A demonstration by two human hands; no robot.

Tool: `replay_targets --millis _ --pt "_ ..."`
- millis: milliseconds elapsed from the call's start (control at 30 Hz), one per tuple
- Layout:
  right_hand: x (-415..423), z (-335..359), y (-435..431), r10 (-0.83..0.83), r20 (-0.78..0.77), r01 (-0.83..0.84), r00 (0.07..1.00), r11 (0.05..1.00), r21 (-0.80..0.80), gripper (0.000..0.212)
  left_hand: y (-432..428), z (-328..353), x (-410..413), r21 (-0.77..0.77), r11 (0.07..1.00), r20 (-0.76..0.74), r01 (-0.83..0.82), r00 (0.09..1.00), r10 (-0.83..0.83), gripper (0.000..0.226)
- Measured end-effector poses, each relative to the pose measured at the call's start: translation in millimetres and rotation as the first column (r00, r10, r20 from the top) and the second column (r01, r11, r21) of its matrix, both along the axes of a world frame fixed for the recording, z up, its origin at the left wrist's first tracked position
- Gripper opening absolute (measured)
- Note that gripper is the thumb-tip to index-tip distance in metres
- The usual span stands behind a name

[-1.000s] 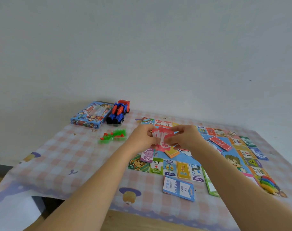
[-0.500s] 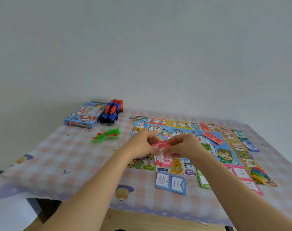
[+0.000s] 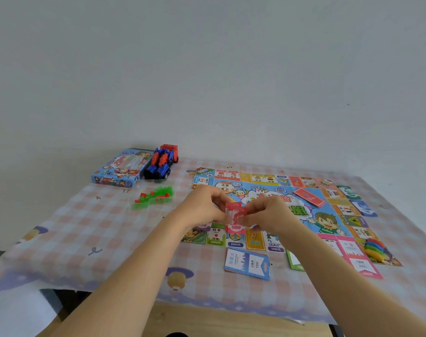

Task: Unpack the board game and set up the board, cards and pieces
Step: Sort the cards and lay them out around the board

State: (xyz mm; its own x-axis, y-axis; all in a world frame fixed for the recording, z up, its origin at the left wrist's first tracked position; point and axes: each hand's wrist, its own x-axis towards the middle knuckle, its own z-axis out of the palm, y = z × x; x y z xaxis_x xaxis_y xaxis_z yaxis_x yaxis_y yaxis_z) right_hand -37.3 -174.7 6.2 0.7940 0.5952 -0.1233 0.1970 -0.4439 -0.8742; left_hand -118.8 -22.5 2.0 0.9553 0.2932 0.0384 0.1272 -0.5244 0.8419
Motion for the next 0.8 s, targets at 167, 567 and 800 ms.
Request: replay_targets --millis 167,567,800 --pt "0.4 0.1 0.8 -0.003 0.002 0.003 1.000 0.999 0.035 0.015 0.4 -0.2 0.6 -0.042 0.999 0.035 -0.008 0.999 0.009 0.030" --pt "-2.2 -3.9 0.6 -0.023 -0.042 0.026 0.999 0.995 0.095 0.022 -1.9 1.0 -0.6 -0.017 1.000 0.043 0.024 0.999 -0.024 0.018" --pt "1.1 -5.7 -2.3 -0.103 -0.025 0.105 0.994 0.986 0.126 0.012 0.9 2.4 -2.7 -0.024 0.999 0.050 0.027 0.998 -0.025 0.018"
